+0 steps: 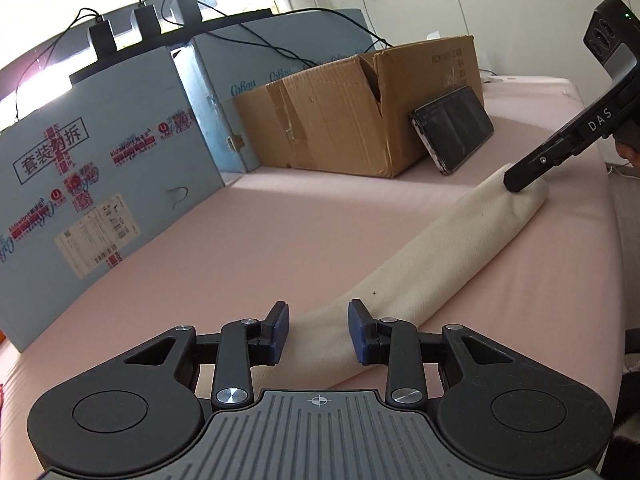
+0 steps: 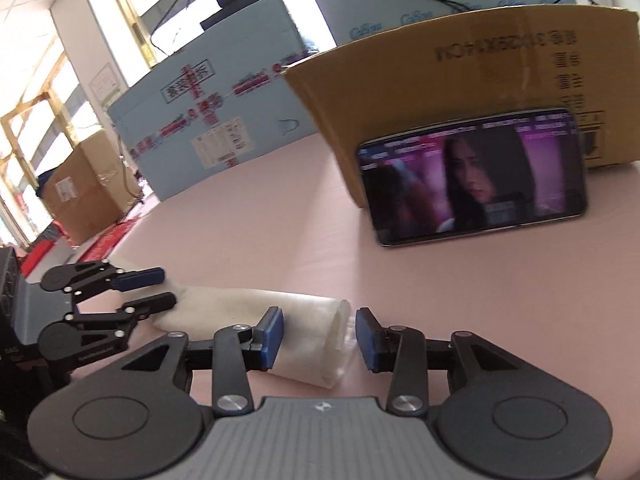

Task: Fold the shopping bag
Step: 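Roll the bag into a tight tube with both grippers and release, then hold the tube end with the left gripper while the right gripper lifts and bends the other end over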

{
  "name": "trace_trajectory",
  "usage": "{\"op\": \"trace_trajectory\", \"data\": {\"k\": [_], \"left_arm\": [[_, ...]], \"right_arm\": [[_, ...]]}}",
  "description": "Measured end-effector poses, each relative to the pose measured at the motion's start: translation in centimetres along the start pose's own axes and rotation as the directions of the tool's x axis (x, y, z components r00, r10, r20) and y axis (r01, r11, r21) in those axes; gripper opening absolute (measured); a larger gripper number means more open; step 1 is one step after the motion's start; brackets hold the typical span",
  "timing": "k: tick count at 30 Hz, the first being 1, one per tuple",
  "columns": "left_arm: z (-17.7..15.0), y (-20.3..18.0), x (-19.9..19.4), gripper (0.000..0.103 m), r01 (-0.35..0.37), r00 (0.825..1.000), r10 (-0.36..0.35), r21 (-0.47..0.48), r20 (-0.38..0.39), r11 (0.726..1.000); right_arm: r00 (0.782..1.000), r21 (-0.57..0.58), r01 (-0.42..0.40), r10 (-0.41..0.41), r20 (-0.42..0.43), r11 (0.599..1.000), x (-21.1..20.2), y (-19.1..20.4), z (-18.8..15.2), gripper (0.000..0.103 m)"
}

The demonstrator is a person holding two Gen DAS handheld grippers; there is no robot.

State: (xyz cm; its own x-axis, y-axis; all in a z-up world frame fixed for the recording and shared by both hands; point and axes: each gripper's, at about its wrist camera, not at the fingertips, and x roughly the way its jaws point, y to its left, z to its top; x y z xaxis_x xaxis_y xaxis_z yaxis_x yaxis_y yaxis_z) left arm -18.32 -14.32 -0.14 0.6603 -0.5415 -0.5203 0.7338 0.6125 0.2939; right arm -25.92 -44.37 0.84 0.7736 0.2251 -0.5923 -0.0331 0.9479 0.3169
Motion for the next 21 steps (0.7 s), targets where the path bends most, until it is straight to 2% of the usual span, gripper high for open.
{"op": "trace_trajectory", "data": {"k": [2, 3, 4, 5, 7, 10, 13, 18, 21], "left_arm": [[0.0, 0.1, 0.0, 0.032, 0.007, 1.000, -0.007, -0.010, 0.001, 1.000], [-0.1, 0.2, 0.1, 0.032, 0.011, 1.000, -0.011, -0.016, 0.001, 1.000], [-0.1, 0.4, 0.1, 0.032, 0.016, 1.000, -0.016, -0.024, 0.002, 1.000], [-0.1, 0.5, 0.1, 0.032, 0.021, 1.000, -0.021, -0.033, 0.003, 0.999], [-0.1, 0.8, 0.2, 0.034, 0.031, 1.000, -0.031, -0.052, 0.004, 0.998], [-0.2, 1.4, 0.3, 0.042, 0.033, 0.999, -0.033, -0.087, 0.001, 0.996], [-0.2, 1.7, 0.4, 0.046, 0.037, 0.999, -0.038, -0.110, 0.000, 0.993], [-0.2, 2.0, 0.4, 0.049, 0.040, 0.999, -0.041, -0.127, -0.002, 0.991], [-0.2, 2.3, 0.5, 0.051, 0.047, 0.999, -0.048, -0.143, -0.003, 0.989]], "right_arm": [[0.992, -0.042, 0.125, -0.124, 0.020, 0.991, -0.8, 0.7, -0.4, 0.043], [0.976, -0.050, 0.216, -0.214, 0.048, 0.975, -1.5, 1.1, -0.7, 0.043], [0.971, -0.029, 0.234, -0.231, 0.068, 0.972, -2.2, 1.1, -1.0, 0.043], [0.973, -0.005, 0.218, -0.216, 0.080, 0.976, -2.7, 1.0, -1.2, 0.044], [0.986, 0.104, 0.083, -0.097, 0.138, 0.991, -4.5, 0.5, -2.0, 0.048], [0.982, 0.215, -0.102, 0.064, 0.177, 0.971, -5.1, 0.1, -3.1, 0.051], [0.975, 0.238, -0.205, 0.177, 0.134, 0.949, -3.1, 1.0, -2.9, 0.051], [0.960, 0.251, -0.273, 0.279, 0.014, 0.929, 1.3, 3.7, -2.5, 0.051], [0.951, 0.296, -0.304, 0.306, 0.040, 0.906, 3.4, 5.1, -1.8, 0.052]]}}
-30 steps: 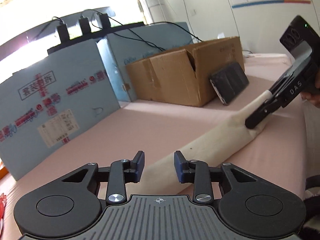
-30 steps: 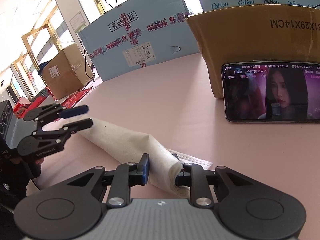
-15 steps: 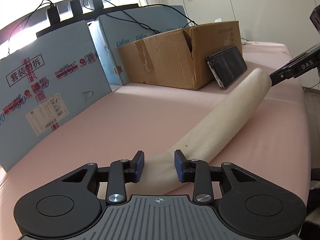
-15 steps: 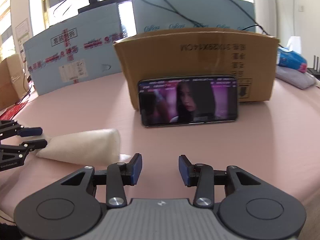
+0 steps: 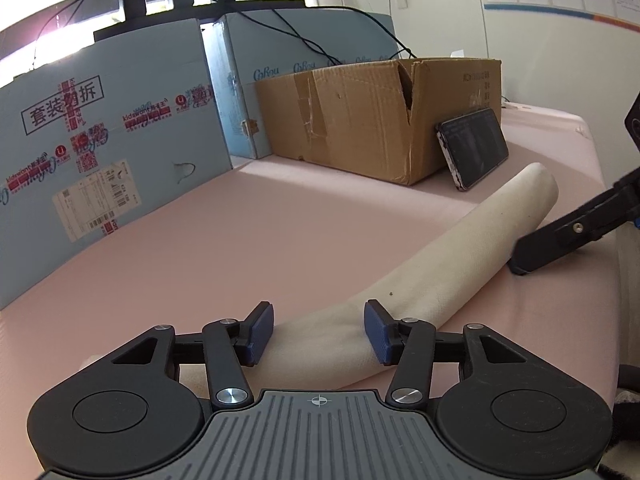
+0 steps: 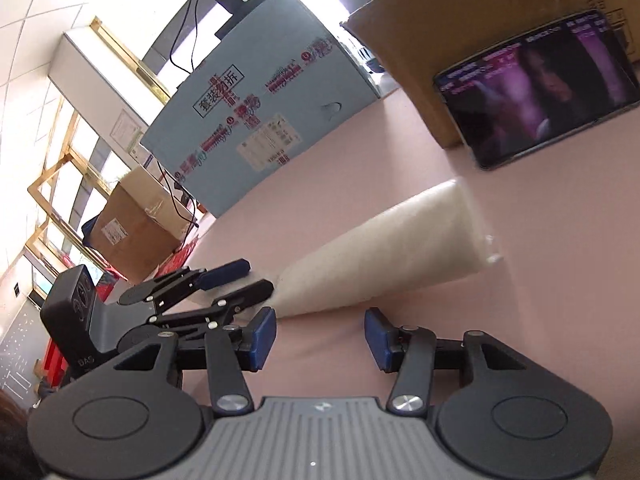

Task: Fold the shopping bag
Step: 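Hold the tube end with the left gripper while the right gripper lifts and bends the other end over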

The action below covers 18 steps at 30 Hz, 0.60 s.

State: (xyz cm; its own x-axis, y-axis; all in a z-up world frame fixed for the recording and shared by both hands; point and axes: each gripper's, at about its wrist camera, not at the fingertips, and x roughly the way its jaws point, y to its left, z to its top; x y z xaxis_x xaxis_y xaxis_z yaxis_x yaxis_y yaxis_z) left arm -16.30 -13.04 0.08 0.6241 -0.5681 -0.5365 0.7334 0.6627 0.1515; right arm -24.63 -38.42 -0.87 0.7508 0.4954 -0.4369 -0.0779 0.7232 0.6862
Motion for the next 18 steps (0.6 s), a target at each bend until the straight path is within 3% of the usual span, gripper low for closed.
{"op": "trace_trajectory", "data": {"k": [3, 7, 11, 15, 18], "left_arm": [[0.0, 0.1, 0.0, 0.051, 0.004, 1.000, -0.004, -0.009, -0.001, 1.000], [0.0, 0.3, 0.0, 0.052, 0.007, 1.000, -0.007, -0.017, -0.002, 1.000], [-0.1, 0.2, 0.1, 0.052, 0.004, 1.000, -0.004, -0.015, -0.001, 1.000], [-0.1, 0.3, 0.1, 0.053, 0.004, 1.000, -0.004, -0.017, -0.002, 1.000], [0.0, 0.1, 0.1, 0.053, 0.002, 1.000, -0.002, -0.021, -0.004, 1.000]], "right_arm": [[0.999, 0.027, 0.019, -0.020, 0.035, 0.999, 2.2, 1.0, 0.2, 0.051], [0.989, -0.033, 0.103, -0.099, 0.106, 0.994, 3.7, 3.1, -1.0, 0.051], [0.969, -0.104, 0.210, -0.193, 0.153, 0.972, 4.8, 4.6, -1.5, 0.043], [0.935, -0.267, 0.341, -0.296, 0.194, 0.902, 6.1, 6.8, -2.4, 0.036], [0.899, -0.420, 0.436, -0.368, 0.237, 0.796, 7.1, 8.5, -3.5, 0.029]]}}
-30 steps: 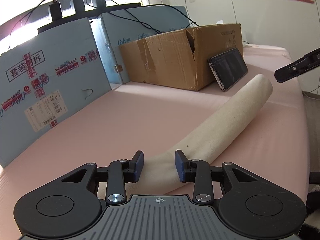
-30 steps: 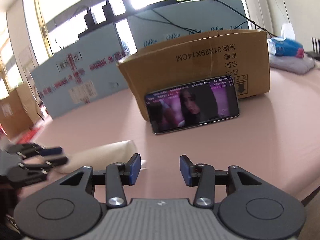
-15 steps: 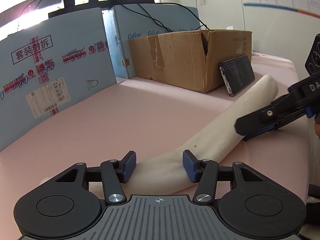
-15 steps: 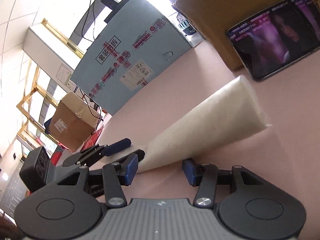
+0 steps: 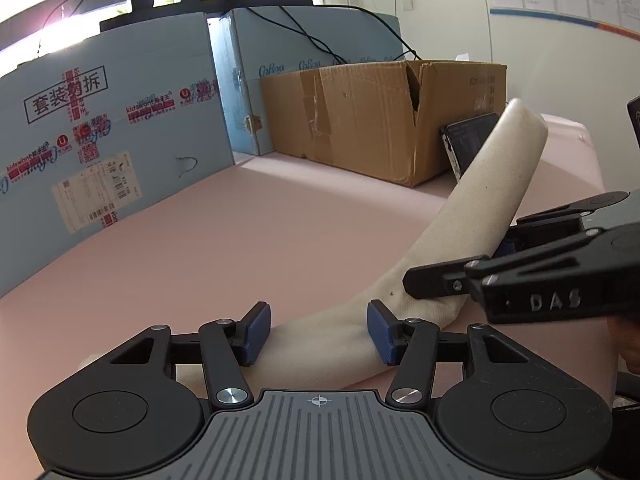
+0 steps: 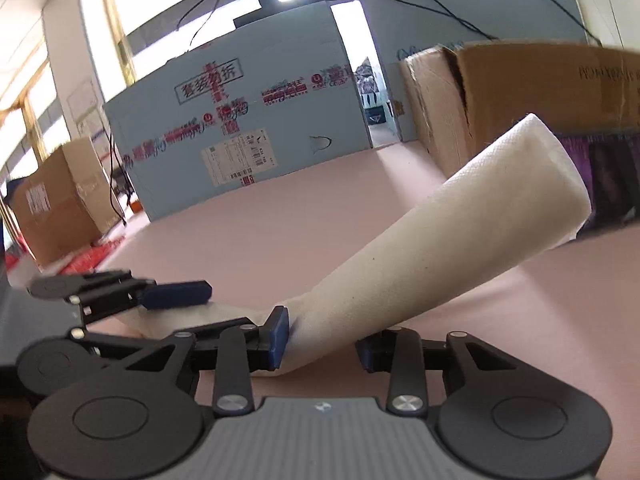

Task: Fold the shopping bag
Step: 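Hold the tube end with the left gripper while the right gripper lifts and bends the other end over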

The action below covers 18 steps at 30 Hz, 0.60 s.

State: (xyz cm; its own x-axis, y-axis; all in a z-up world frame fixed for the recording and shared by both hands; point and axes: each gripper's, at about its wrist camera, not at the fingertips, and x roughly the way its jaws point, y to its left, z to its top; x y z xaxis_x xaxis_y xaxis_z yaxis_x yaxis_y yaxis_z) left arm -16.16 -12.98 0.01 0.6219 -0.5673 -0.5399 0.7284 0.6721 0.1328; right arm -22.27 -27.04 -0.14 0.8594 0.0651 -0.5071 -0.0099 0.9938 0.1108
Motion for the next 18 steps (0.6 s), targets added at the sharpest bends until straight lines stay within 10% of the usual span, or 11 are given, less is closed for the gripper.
{"op": "trace_trajectory", "data": {"k": [12, 18], "left_arm": [[-2.1, 3.8, -3.9, 0.068, -0.058, 0.998, 0.059, -0.047, 0.019, 0.997], [-2.7, 4.7, -3.2, 0.078, -0.052, 0.998, 0.050, -0.074, -0.028, 0.996]], "right_arm": [[0.980, -0.552, 0.197, -0.173, 0.096, 0.810, 0.3, 6.2, -1.9, 0.020], [0.948, -0.789, 0.312, -0.234, 0.217, 0.529, 1.3, 10.5, -4.2, 0.016]]}}
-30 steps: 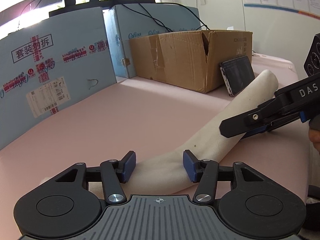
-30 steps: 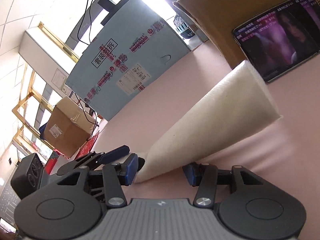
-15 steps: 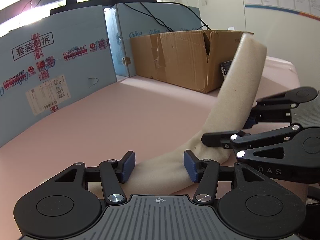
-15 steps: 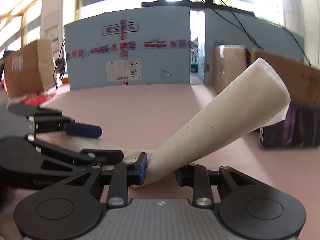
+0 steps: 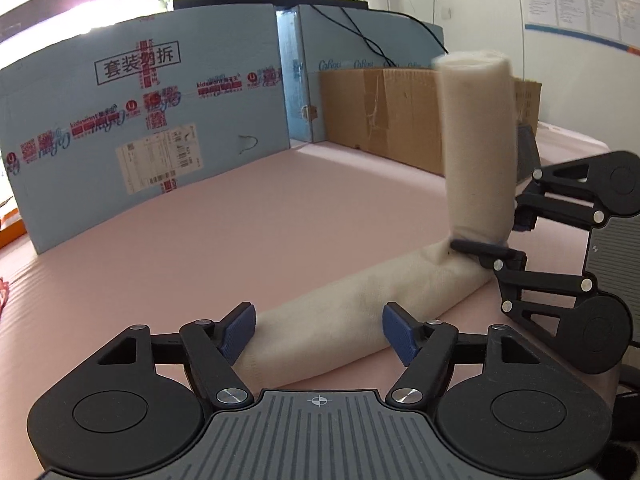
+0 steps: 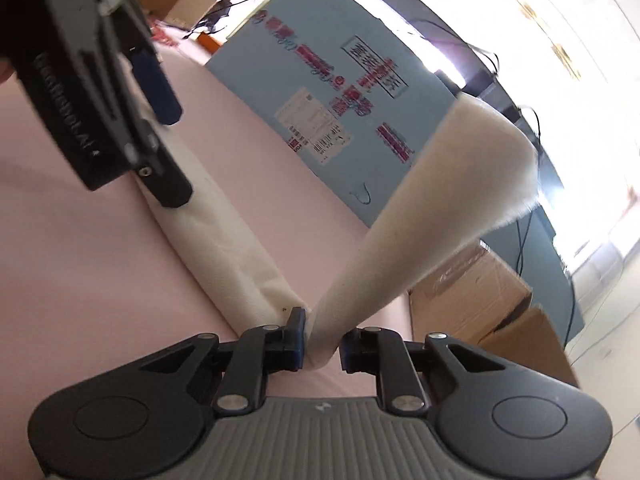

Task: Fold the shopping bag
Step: 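Hold the tube end with the left gripper while the right gripper lifts and bends the other end over, then press the bent tube end down with the right gripper while the left gripper holds the tube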

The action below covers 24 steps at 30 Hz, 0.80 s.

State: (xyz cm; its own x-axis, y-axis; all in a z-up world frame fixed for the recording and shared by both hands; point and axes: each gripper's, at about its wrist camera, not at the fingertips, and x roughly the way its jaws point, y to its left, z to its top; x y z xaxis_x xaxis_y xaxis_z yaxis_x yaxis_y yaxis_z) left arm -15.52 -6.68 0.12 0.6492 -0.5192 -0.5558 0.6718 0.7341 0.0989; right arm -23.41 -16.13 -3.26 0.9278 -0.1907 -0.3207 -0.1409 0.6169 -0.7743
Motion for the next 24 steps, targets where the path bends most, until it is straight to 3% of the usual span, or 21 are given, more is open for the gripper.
{"op": "trace_trajectory", "data": {"k": [6, 10, 16, 19, 24], "left_arm": [[0.0, 0.9, 0.3, 0.080, 0.046, 0.999, -0.046, -0.040, -0.001, 0.998], [-0.2, 1.6, 0.0, 0.080, 0.076, 0.997, -0.074, -0.081, 0.024, 0.994], [-0.4, 4.1, -0.8, 0.080, 0.150, 0.986, -0.127, -0.234, 0.111, 0.961], [-0.6, 4.9, -0.7, 0.080, 0.134, 0.988, -0.106, -0.292, 0.110, 0.947], [-0.7, 5.6, -0.4, 0.081, 0.116, 0.991, -0.089, -0.340, 0.096, 0.933]], "right_arm": [[0.994, -0.171, 0.055, -0.038, 0.099, 0.984, -0.4, 2.2, 1.4, 0.015], [0.992, -0.246, 0.068, -0.040, 0.119, 0.967, -0.3, 3.0, 2.1, 0.015], [0.998, -0.233, 0.020, -0.004, 0.068, 0.972, 0.5, 2.7, 3.3, 0.015], [0.998, -0.188, 0.002, 0.009, 0.061, 0.982, 0.9, 2.5, 4.1, 0.016], [0.996, -0.239, 0.009, 0.012, 0.087, 0.971, 0.6, 3.4, 4.8, 0.016]]}}
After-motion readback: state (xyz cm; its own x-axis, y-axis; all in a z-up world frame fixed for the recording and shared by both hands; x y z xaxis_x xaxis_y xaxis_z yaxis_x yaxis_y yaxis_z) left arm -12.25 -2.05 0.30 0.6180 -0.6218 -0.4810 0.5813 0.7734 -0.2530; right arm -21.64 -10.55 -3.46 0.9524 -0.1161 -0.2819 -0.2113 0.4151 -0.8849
